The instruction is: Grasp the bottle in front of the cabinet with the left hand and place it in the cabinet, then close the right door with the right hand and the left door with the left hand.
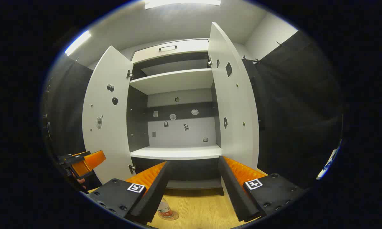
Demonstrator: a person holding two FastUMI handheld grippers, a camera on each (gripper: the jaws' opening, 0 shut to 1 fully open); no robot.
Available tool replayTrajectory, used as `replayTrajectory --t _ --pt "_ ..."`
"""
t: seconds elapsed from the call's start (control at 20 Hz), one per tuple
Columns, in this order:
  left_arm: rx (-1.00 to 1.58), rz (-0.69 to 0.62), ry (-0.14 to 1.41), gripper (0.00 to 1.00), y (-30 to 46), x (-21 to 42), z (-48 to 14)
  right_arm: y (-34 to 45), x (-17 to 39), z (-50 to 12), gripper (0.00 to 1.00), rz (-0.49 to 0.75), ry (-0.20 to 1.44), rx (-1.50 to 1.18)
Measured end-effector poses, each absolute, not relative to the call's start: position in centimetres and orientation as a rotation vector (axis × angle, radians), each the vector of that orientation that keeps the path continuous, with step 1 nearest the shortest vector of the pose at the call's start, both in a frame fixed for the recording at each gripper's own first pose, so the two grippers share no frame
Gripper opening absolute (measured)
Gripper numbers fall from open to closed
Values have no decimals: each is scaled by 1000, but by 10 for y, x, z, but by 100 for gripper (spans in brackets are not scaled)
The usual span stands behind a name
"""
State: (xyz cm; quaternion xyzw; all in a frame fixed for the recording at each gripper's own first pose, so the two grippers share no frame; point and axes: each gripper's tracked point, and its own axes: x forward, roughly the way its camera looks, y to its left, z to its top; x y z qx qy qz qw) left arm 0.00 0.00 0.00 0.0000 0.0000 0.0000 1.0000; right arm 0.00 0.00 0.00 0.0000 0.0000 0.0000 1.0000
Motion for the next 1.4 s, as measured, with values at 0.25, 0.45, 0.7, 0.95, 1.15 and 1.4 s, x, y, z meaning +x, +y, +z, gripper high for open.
replayTrajectory --t 0.25,0.45,0.7,0.95,1.15,1.4 --pt "11 4 -9 96 -1 2 3 -2 2 -2 98 -2 2 -5" --pt "21 10 -13 96 1 0 6 0 5 -2 98 3 -2 -3" --pt "29 6 -12 96 1 1 5 0 5 -4 98 2 -1 5" --pt "32 -11 -38 96 -9 14 15 -3 1 -9 98 -4 9 20" --pt "6 -102 -31 95 -46 35 5 -11 -4 -8 98 -21 6 30" --pt "-11 -227 87 96 -97 47 -78 -23 -19 -6 98 -60 6 -7"
